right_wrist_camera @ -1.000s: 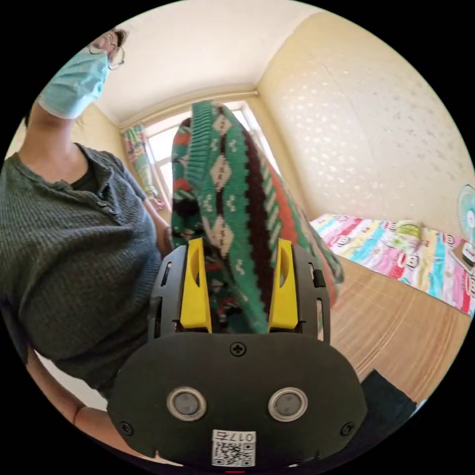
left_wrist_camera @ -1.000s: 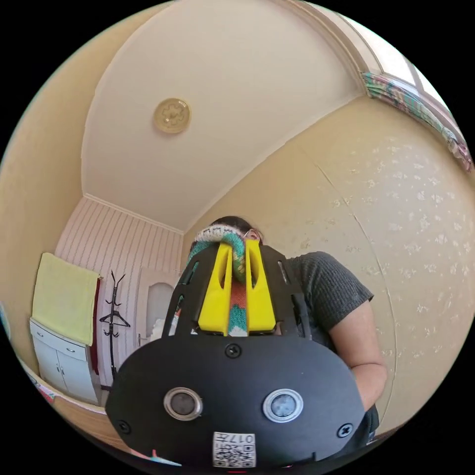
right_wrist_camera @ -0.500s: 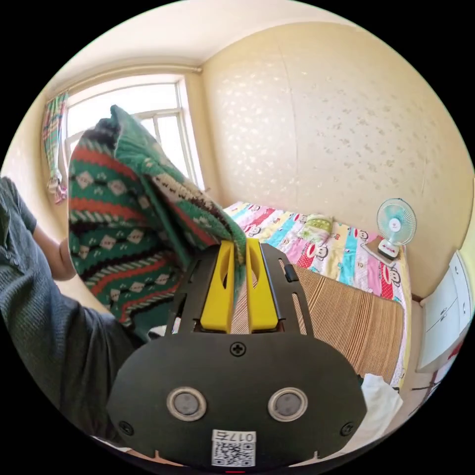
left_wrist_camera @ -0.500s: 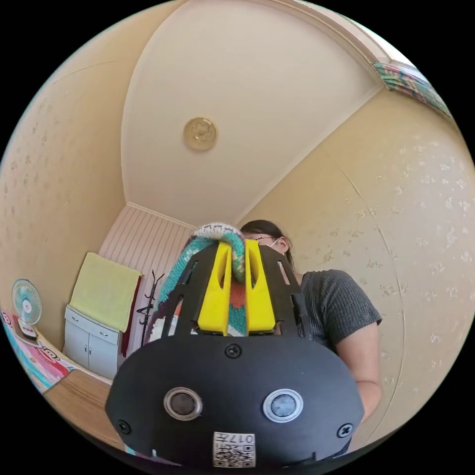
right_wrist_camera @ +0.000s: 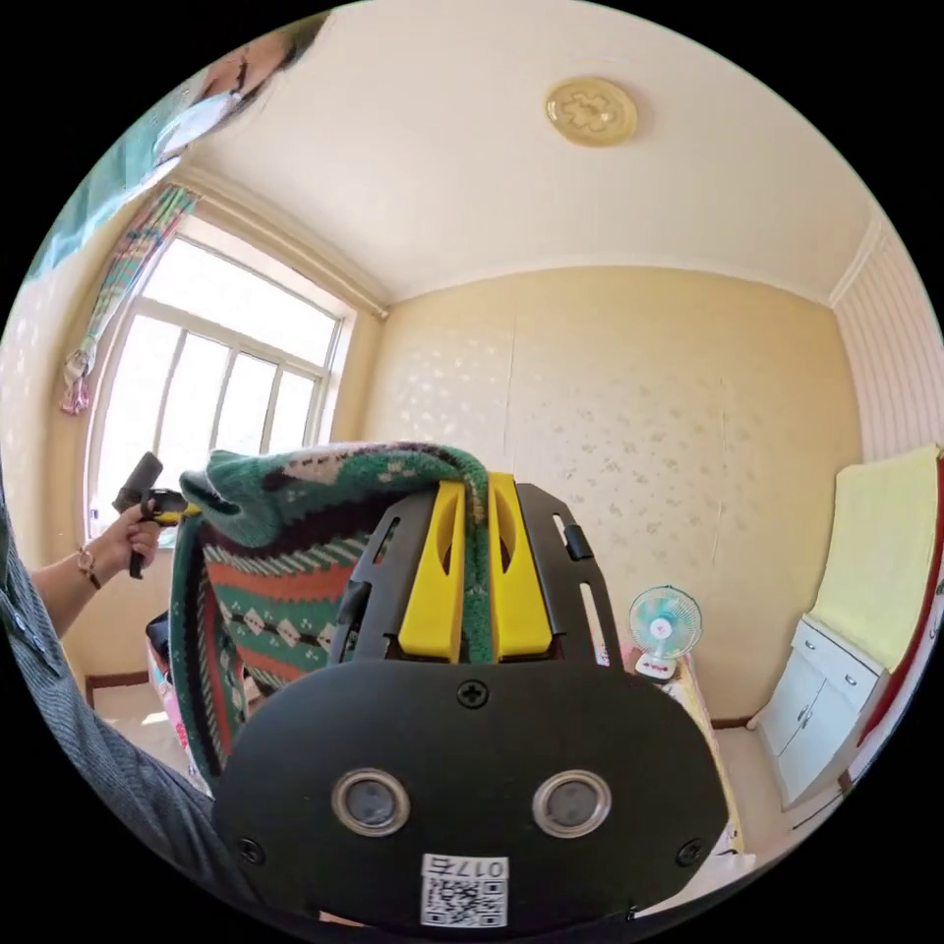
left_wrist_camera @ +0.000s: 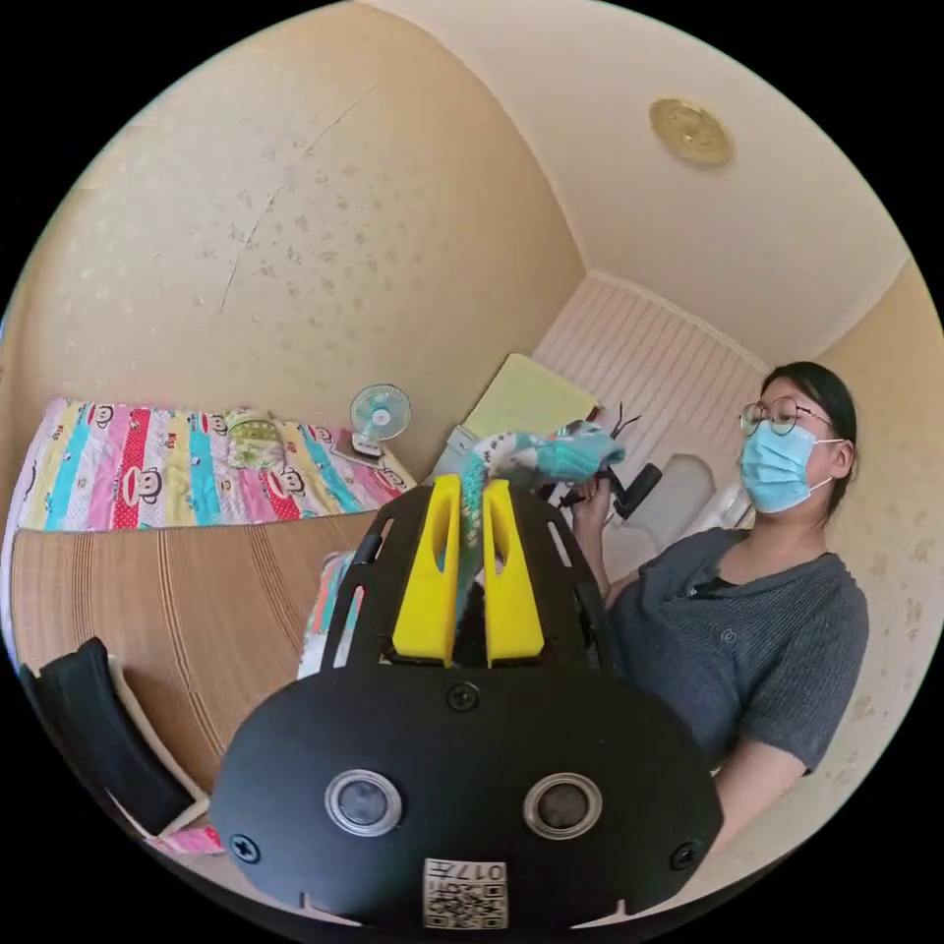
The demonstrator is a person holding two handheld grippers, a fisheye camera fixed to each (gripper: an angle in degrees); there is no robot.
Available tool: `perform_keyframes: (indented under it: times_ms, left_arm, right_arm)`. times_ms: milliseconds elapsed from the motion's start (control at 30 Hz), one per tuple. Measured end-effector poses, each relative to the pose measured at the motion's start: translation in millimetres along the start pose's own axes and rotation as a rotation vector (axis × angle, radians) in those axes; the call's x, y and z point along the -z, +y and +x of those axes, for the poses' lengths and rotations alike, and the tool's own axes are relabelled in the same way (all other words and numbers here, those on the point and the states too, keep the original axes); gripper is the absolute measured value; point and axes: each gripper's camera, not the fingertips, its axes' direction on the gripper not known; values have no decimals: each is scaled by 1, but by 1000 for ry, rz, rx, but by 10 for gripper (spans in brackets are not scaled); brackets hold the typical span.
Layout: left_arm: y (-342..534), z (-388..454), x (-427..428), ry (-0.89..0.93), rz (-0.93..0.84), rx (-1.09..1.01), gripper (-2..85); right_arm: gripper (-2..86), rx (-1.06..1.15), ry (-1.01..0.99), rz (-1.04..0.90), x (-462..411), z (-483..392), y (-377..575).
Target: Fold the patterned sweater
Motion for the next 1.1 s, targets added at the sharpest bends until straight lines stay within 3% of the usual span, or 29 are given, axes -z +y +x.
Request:
perform_keyframes:
  times_ms: [67,200,300,433,600,733,800,867,900,967,1100]
  left_arm:
    - [10,32,-3,-14,170,6,41]
    - [18,120,-20,-257,569,86,41]
    - [-2,176,-33,-466,715,-86,42]
    - [-38,190,-47,-560,783,-305,46]
    - [-116,124,-94,-774,587,-453,52]
    - [-172,-7,-151,-877,409,-404,61]
    - [-220,-146,-197,-874,157,-141,80]
    - [-234,-253,-227,-870,-74,148,78]
    - [-226,-311,-242,-911,-210,333,74]
    - [-198,-363,-256,-963,-323,513,72]
    - [-113,-410,-307,-779,-456,501,73]
  right_arm:
    - [36,-48,-18,92,25,10,-12]
    - [36,-60,0,184,45,8,-33]
    - [36,-78,7,220,44,10,-48]
    - [37,-135,3,152,-4,30,-68]
    - [41,-266,-23,-99,-148,73,-72]
    - [53,-258,-2,-545,-387,116,-30]
    - [55,-263,19,-787,-498,134,27]
    - [40,-295,-21,-1151,-596,144,120]
    - [37,-306,-42,-1204,-608,143,141]
    - [24,-299,-176,-1323,-630,123,215]
    - [12,-219,-254,-1570,-641,80,329]
